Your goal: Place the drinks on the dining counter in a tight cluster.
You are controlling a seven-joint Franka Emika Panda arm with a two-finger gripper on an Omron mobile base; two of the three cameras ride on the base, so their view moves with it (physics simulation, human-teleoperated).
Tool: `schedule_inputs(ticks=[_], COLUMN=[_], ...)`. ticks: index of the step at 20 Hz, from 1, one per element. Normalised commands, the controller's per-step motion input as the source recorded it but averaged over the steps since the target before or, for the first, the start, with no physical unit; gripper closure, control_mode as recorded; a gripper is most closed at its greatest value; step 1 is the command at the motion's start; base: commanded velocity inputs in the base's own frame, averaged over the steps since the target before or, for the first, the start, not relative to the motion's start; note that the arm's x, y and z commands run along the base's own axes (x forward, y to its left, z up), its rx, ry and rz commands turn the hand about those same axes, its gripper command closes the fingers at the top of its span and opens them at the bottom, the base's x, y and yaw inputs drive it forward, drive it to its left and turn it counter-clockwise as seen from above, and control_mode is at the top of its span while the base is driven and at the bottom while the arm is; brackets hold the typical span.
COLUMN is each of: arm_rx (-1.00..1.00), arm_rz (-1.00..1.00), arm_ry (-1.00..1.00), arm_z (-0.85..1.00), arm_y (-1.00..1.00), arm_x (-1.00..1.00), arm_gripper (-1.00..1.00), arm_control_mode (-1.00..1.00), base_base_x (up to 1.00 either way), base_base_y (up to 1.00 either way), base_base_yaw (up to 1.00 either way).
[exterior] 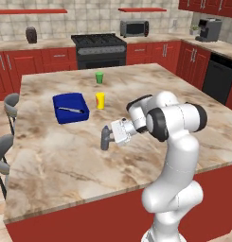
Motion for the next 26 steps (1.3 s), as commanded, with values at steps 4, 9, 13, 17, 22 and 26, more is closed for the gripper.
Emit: schedule_inputs(ticks=[4,9,13,17,22,26], arm_rx=[0.00,0.00,0.00,0.00,0.00,0.00], arm_rz=[0.00,0.00,0.00,0.00,0.00,0.00], arm_ry=[0.00,0.00,0.00,0.00,0.00,0.00], arm_z=[-0.20,0.00,0.00,0.00,0.00,0.00], arm_y=[0.00,0.00,0.00,0.00,0.00,0.00], arm_x=[0.00,0.00,0.00,0.00,0.00,0.00], arm_gripper=[1.00,1.00,-1.00,-1.00,-1.00,-1.00], arm_control_mode=[-1.00,-1.00,-1.00,-1.00,-1.00,-1.00], base_base_x=[0.00,0.00,0.00,0.00,0.00,0.00], base_base_y=[0.00,0.00,0.00,0.00,0.00,0.00], base_base_yaw=[0.00,0.00,0.00,0.00,0.00,0.00])
